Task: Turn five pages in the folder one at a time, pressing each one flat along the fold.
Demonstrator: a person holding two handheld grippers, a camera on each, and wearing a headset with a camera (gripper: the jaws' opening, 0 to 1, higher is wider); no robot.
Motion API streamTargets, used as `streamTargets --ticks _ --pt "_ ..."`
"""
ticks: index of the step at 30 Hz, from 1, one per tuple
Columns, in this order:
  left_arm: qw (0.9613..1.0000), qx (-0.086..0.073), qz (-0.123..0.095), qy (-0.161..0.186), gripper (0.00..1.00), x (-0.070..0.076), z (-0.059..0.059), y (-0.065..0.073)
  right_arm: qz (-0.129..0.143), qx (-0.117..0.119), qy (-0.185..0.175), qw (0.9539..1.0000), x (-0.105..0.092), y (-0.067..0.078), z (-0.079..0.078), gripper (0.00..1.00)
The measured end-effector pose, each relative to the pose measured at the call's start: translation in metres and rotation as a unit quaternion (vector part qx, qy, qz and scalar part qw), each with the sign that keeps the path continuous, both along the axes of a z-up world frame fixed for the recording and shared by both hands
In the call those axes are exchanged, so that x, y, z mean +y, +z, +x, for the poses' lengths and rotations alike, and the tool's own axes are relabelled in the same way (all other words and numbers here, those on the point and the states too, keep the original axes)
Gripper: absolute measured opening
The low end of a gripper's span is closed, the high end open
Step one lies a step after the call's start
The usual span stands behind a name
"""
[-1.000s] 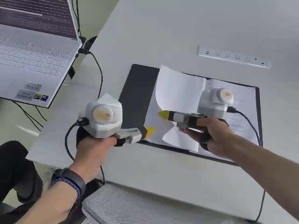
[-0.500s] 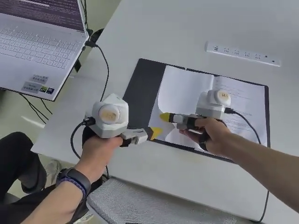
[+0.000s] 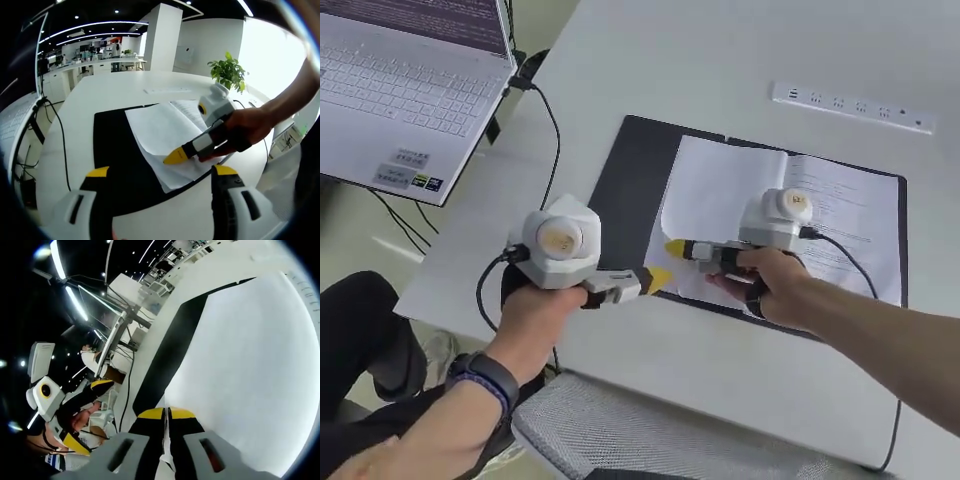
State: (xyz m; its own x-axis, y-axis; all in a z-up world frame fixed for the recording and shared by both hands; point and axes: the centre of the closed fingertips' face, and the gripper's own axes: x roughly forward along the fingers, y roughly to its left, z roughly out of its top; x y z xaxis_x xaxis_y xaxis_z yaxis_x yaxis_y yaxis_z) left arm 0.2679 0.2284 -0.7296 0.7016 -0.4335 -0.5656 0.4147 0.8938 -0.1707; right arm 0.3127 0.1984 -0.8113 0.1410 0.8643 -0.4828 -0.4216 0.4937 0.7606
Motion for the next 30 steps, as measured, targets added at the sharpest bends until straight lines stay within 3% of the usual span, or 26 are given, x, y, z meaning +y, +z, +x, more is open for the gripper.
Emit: streamTargets --ticks 8,16,17,27,30 --pt "1.0000 0.003 0.002 -0.001 0.81 -0.001 0.003 0.000 -0.003 -0.012 0.011 0.9999 -0.001 -0.003 -0.002 0.08" --pt "0.9999 0.012 -0.009 -0.004 0.80 -0.005 0.005 -0.004 0.007 -0.030 0.025 0.9992 -0.002 0.004 -0.005 0.21" --pt "0.9997 0.015 -0.015 -0.008 0.80 -0.008 0.004 -0.004 0.005 -0.043 0.033 0.9985 -0.003 0.006 -0.006 0.23" --pt "0.9991 0.025 -0.020 -0.028 0.80 -0.014 0.011 -0.010 0.008 -0.074 0.051 0.9959 -0.023 0.027 -0.012 0.38" --pt "0.9990 0.020 -0.029 -0.029 0.80 -0.017 0.014 -0.008 0.007 -0.099 0.048 0.9939 -0.036 0.038 -0.010 0.40"
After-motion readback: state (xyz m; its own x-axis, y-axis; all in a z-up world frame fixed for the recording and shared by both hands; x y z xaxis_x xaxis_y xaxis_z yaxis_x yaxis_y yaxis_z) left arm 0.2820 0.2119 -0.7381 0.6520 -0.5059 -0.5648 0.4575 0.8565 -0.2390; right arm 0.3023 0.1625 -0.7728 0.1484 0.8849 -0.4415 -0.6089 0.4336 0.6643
